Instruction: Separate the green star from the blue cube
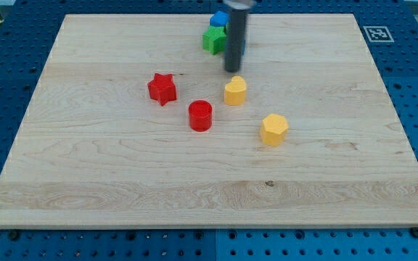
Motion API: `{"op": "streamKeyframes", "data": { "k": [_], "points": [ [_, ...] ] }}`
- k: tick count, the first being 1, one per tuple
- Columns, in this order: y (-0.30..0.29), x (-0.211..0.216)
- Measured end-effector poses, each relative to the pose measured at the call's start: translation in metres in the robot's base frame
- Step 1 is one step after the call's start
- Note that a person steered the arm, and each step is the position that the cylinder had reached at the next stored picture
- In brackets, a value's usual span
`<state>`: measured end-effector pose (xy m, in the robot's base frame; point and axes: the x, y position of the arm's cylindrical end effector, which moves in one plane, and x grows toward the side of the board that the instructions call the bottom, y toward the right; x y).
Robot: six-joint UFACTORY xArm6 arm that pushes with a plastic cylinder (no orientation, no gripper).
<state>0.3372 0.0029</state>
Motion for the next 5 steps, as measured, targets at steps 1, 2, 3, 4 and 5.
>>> {"op": "streamKeyframes", "data": {
  "k": [1,2,3,4,5],
  "points": [
    [-0.068,-0.026],
    [-0.076,-0.084],
    [-0.076,-0.093],
    [-0.051,-0.095],
    [-0.035,-0.091]
  ]
}}
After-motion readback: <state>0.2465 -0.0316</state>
